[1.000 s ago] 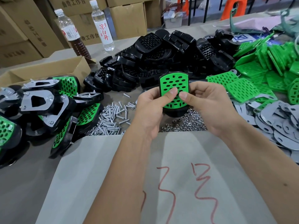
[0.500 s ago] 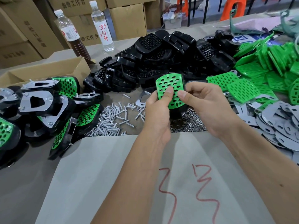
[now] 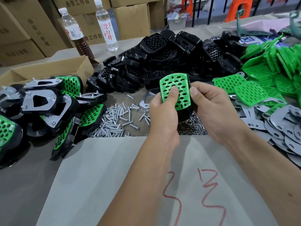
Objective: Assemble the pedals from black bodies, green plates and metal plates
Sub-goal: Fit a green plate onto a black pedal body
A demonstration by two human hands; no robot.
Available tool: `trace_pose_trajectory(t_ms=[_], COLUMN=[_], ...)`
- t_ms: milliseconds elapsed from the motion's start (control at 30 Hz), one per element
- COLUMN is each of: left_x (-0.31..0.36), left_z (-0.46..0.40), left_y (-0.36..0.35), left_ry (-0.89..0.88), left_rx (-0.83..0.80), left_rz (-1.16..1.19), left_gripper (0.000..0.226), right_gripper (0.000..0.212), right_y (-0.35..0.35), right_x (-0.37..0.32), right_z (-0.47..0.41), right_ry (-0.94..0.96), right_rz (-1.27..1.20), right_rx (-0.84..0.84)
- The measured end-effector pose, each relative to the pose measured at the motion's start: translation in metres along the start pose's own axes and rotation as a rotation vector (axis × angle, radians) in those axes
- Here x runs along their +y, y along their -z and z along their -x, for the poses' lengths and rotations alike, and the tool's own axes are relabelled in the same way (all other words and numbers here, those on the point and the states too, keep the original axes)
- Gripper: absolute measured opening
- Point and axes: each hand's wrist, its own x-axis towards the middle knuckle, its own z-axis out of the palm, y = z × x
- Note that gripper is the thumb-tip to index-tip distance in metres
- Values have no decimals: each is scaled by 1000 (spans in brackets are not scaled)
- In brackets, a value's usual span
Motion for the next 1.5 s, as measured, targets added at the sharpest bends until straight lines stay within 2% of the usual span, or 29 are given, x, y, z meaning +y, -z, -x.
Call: trace_pose_trajectory(t_ms=[200,333,400,500,600,833,1000,1133,1333,1500], left_x=[-5,-6,-5,2,10,12,9,9,14,10], left_z=[-1,-2,-2,-4,-9,-12,-14,-14,-12,-10], left_y=[1,2,4,11,20,23,24,22,20,16], left_ry=[-71,-52,-38,18,41,-33,35,54,33,11], left_rx=[8,-16,-56,-108,-182,-159,-95,-97,-104,-32], left_rz=[-50,-33,-27,-48,-67,-159,-183,-197,-222,-213], left_gripper=[7,5,4,21,16,9,7,11,16,20], right_gripper=[32,8,13,23,27,33,32,26,32,42], right_y=[-2,0,4,7,10,12,11,11,11,8], right_x=[-6,-7,-6,-8,-6,-6,-6,-8,-9,-9], right_z=[5,6,5,2,-1,-2,0,1,1,2], right_ry=[-116,-85,-78,-71,-83,-137,-242,-268,-308,-336], right_rz=[-217,-123,-158,-244,-255,-251,-200,-214,-334,-431], right_rx=[45,58,46,26,45,-10,-45,-1,-28,-64])
